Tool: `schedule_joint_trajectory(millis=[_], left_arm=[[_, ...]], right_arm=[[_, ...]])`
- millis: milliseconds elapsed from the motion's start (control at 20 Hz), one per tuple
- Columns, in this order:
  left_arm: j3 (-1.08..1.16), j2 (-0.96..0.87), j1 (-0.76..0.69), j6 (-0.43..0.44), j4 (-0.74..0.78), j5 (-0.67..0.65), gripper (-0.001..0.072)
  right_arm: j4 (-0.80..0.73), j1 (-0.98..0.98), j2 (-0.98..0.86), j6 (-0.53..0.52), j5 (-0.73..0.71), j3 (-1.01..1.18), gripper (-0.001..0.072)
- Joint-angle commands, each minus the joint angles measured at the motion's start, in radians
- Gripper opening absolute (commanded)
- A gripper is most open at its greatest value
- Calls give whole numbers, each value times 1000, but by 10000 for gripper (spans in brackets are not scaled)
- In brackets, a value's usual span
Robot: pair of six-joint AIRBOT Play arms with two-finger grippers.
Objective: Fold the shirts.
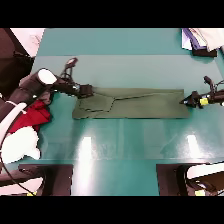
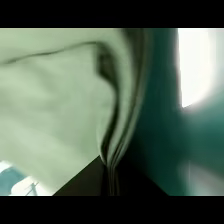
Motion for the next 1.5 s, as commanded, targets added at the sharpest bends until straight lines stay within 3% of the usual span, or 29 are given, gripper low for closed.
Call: schedule_joint_trajectory(millis=[0, 150, 400, 700, 850, 1050, 1200, 1450], left_arm=[[87, -103, -122, -1, -17, 23, 24], [255, -248, -208, -1, -31, 23, 24], [529, -488, -289, -54, -35, 22, 24], [653, -619, -298, -101, -61, 51, 23], [653, -621, -295, -98, -57, 63, 24], [674, -603, -235, -97, -37, -35, 23], [674, -484, -161, -98, 121, -77, 23], [674, -219, 32, -94, 409, -260, 24]], right_arm=[[22, 53, 71, 31, 85, 77, 13], [32, 129, 154, 119, 129, 193, 13], [238, 286, 231, 227, 146, 395, 12], [222, 516, 171, 311, 151, 603, 12], [222, 603, 91, 317, 154, 700, 12], [222, 677, 3, 317, 155, 797, 12], [222, 721, -8, 316, 116, 768, 12], [223, 819, -42, 284, 56, 731, 12]])
